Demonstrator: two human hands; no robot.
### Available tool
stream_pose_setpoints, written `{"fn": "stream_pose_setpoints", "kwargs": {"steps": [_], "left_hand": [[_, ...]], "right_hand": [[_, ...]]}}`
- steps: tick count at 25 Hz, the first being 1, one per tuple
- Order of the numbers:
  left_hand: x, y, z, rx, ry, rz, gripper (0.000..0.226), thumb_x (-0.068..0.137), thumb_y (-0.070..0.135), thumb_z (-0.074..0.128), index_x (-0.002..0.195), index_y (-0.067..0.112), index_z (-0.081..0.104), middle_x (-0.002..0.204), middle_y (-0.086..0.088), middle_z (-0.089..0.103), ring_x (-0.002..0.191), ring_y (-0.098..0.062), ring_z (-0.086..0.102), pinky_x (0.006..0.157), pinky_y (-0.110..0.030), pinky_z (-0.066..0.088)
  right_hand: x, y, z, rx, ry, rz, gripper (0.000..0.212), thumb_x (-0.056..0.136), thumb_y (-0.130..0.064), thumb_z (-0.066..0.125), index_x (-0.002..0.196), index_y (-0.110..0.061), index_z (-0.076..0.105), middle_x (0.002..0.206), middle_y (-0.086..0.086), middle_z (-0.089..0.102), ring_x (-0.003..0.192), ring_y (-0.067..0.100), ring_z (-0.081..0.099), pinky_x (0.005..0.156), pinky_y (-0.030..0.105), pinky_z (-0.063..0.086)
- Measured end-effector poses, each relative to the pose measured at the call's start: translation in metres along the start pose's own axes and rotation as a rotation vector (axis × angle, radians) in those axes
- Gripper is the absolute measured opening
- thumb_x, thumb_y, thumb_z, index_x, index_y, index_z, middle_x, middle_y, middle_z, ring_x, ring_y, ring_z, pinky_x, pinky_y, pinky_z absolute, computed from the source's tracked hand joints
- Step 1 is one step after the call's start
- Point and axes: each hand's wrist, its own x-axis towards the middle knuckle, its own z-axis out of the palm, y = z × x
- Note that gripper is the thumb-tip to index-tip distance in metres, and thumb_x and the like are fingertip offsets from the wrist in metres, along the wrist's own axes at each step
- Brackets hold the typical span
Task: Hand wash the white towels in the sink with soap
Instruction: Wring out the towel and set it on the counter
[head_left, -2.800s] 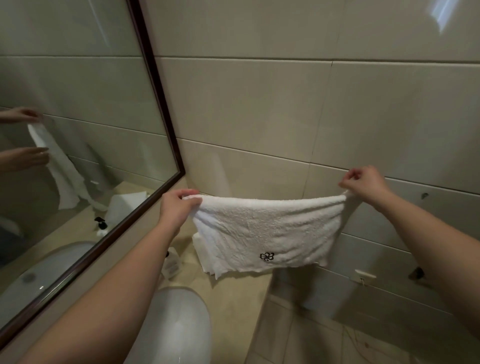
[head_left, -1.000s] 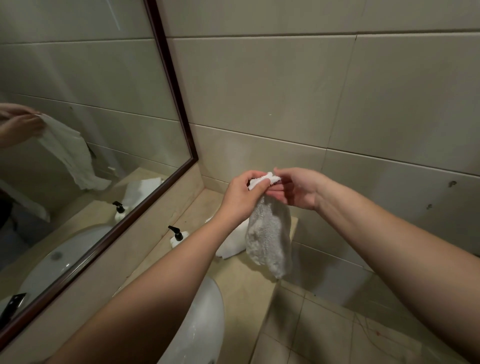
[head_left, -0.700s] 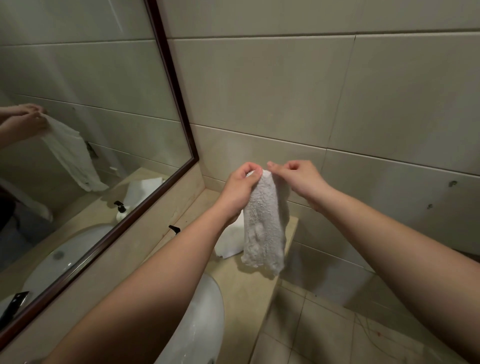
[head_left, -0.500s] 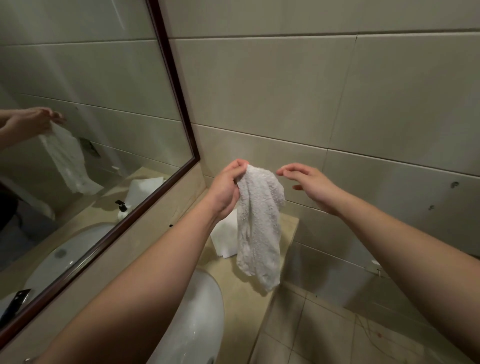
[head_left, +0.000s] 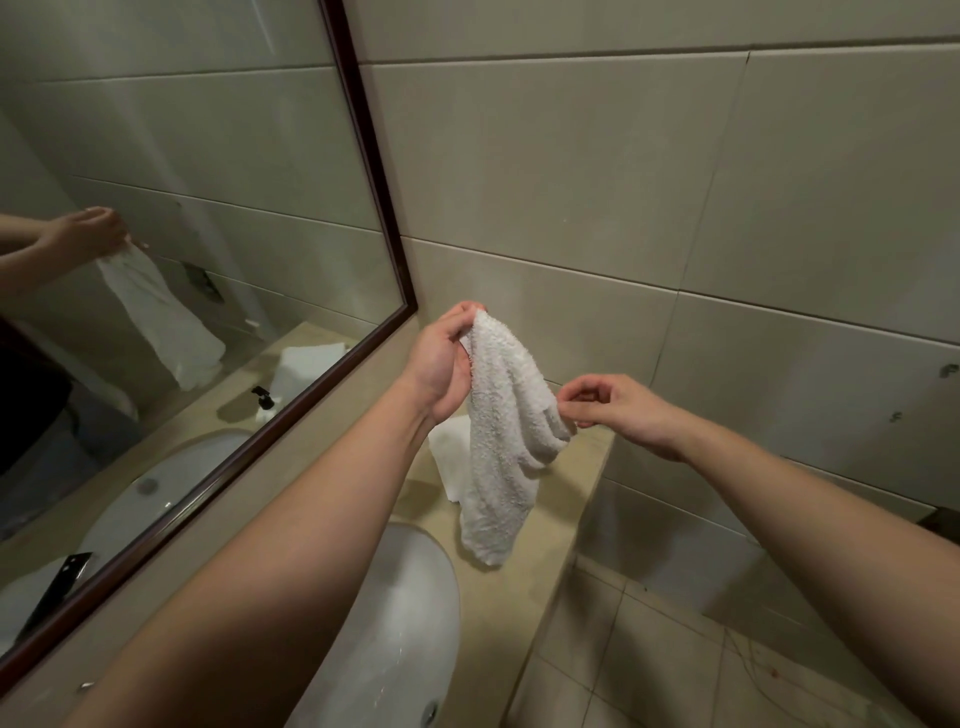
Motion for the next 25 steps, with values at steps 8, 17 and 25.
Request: {"fn": "stream_pose_setpoints", "kwargs": {"steps": [8, 17, 25], "left_hand": [[0.001, 0.008, -0.011, -0.047, 0.006, 0.005, 0.026, 0.101, 0.008, 0.038, 0.076, 0.014, 0.044, 0.061, 0.001, 0.049, 0.056, -0.013, 0.050, 0.057, -0.026, 0.046], [0.006, 0.006, -0.041, 0.240, 0.172, 0.064, 0.030, 0.103, 0.008, 0.039, 0.074, 0.016, 0.045, 0.064, 0.003, 0.043, 0.057, -0.009, 0.041, 0.058, -0.026, 0.033], [0.002, 0.001, -0.078, 1.117, 0.178, 0.161, 0.014, 0.100, 0.027, 0.057, 0.094, 0.016, 0.062, 0.085, 0.009, 0.061, 0.076, -0.005, 0.054, 0.069, -0.020, 0.042]], "right_hand": [[0.000, 0.007, 0.015, 0.059, 0.126, -0.059, 0.026, 0.078, 0.004, 0.077, 0.095, -0.008, 0.062, 0.089, 0.008, 0.066, 0.081, 0.012, 0.062, 0.077, 0.022, 0.053], [0.010, -0.015, -0.001, -0.074, 0.305, -0.088, 0.018, 0.093, -0.004, 0.060, 0.079, -0.015, 0.056, 0.071, 0.002, 0.053, 0.051, 0.002, 0.046, 0.051, 0.025, 0.041], [0.021, -0.025, -0.018, -0.099, 0.288, -0.116, 0.010, 0.095, -0.001, 0.057, 0.101, -0.007, 0.063, 0.085, 0.008, 0.063, 0.069, 0.017, 0.057, 0.053, 0.027, 0.058]]}}
